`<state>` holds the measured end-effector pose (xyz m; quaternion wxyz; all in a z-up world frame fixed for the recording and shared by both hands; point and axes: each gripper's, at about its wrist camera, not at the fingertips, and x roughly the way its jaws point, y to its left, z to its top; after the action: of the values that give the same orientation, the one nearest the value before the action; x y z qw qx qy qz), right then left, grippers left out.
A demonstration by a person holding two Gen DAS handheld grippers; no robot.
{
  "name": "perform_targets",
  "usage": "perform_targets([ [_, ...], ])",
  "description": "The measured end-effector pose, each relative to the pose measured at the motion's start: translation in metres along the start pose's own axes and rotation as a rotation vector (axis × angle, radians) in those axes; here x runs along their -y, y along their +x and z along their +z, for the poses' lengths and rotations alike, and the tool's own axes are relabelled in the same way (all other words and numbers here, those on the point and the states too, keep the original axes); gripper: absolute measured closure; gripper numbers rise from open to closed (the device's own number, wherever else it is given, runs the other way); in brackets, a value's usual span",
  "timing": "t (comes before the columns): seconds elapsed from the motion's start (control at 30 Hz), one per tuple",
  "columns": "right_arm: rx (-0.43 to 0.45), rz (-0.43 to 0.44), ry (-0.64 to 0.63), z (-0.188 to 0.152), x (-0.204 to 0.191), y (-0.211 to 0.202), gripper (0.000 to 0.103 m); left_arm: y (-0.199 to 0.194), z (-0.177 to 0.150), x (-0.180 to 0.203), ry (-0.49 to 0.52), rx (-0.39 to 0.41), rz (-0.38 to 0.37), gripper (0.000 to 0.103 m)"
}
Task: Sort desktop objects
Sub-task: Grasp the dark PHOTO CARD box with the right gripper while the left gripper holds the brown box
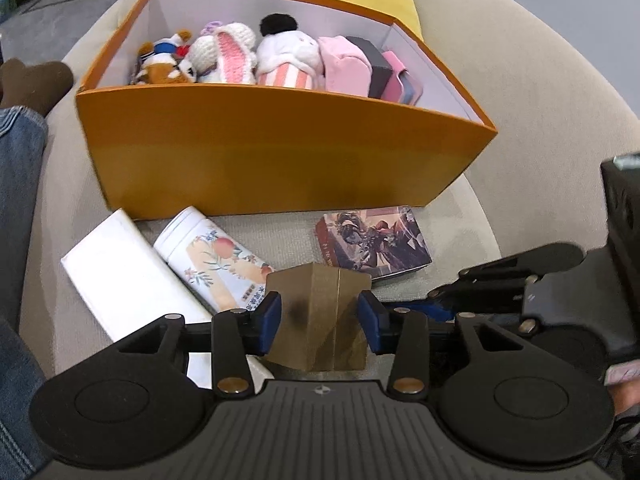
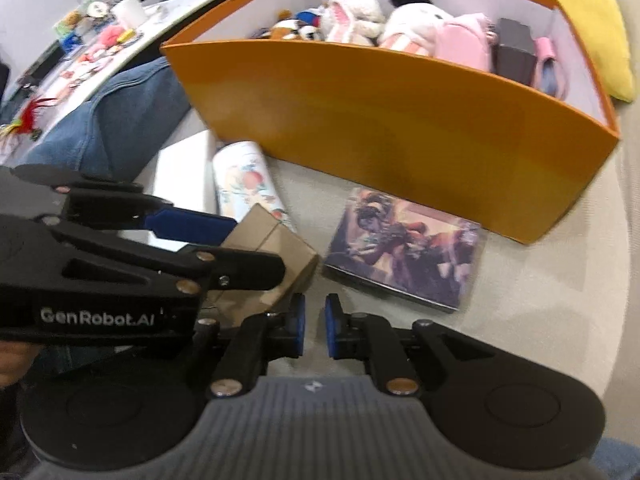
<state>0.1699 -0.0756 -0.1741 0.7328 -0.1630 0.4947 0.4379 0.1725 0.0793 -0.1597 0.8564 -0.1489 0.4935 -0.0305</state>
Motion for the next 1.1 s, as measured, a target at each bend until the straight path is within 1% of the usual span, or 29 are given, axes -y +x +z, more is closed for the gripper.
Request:
perform_targets([
  [0.07,0.015,0.02,-0.022,-0.001,-0.006,0.001,0.093,-0.002,0.001,-0.002,-0.005,-0.003,0.0,0.05],
  [0.13,0.027,0.03,-0.039,-0.002,-0.013,0.005,0.093,-0.003,0.002,0.001,0.023,-0.013,0.016,0.041],
  [0.23,0.036,0.038,-0.064,-0.004,-0.018,0.007,0.093,-0.001,0.003,0.007,0.061,-0.047,0.045,0.036],
  [0.3,0.043,0.033,-0.087,-0.005,-0.023,0.007,0.093,0.002,0.005,0.012,0.086,-0.069,0.083,0.036],
  [0.37,0.036,0.039,-0.1,-0.005,-0.024,0.008,0.093,0.009,0.009,0.014,0.104,-0.121,0.11,0.036],
  [0.4,0.036,0.045,-0.108,-0.006,-0.025,0.009,0.093,0.013,0.01,0.015,0.119,-0.144,0.134,0.036],
  [0.43,0.04,0.052,-0.12,-0.006,-0.028,0.009,0.093,0.017,0.01,0.017,0.146,-0.156,0.18,0.036],
  [0.47,0.042,0.058,-0.126,-0.006,-0.029,0.009,0.094,0.02,0.008,0.017,0.165,-0.163,0.207,0.037],
  [0.5,0.039,0.063,-0.132,-0.006,-0.03,0.01,0.094,0.024,0.007,0.017,0.176,-0.174,0.217,0.044],
  [0.63,0.022,0.059,-0.15,-0.006,-0.031,0.011,0.092,0.019,0.002,0.014,0.18,-0.161,0.208,0.047],
  [0.67,0.017,0.059,-0.153,-0.006,-0.029,0.009,0.09,0.017,0.002,0.012,0.176,-0.154,0.203,0.048],
  [0.73,0.013,0.049,-0.175,-0.005,-0.027,0.003,0.09,0.013,0.002,0.01,0.169,-0.146,0.194,0.048],
  [0.77,0.013,0.028,-0.207,-0.004,-0.027,0.0,0.09,0.012,0.004,0.011,0.168,-0.141,0.189,0.048],
  [0.8,0.013,-0.001,-0.236,-0.002,-0.027,-0.002,0.087,0.01,0.006,0.011,0.163,-0.136,0.181,0.048],
  [0.83,0.016,-0.035,-0.262,0.001,-0.026,-0.005,0.079,0.007,0.008,0.01,0.157,-0.128,0.172,0.048],
  [0.87,0.023,-0.076,-0.292,0.004,-0.024,-0.008,0.068,0.004,0.01,0.009,0.148,-0.119,0.164,0.048],
  [0.93,0.026,-0.153,-0.347,0.01,-0.022,-0.009,0.059,-0.001,0.015,0.008,0.134,-0.102,0.143,0.048],
  [1.0,0.008,-0.256,-0.427,0.015,-0.02,-0.005,0.055,-0.001,0.02,0.007,0.124,-0.095,0.129,0.048],
  [1.07,-0.026,-0.325,-0.518,0.018,-0.019,0.003,0.051,-0.001,0.023,0.006,0.121,-0.09,0.128,0.048],
  [1.1,-0.047,-0.343,-0.554,0.019,-0.017,0.006,0.049,0.0,0.024,0.005,0.12,-0.089,0.129,0.048],
])
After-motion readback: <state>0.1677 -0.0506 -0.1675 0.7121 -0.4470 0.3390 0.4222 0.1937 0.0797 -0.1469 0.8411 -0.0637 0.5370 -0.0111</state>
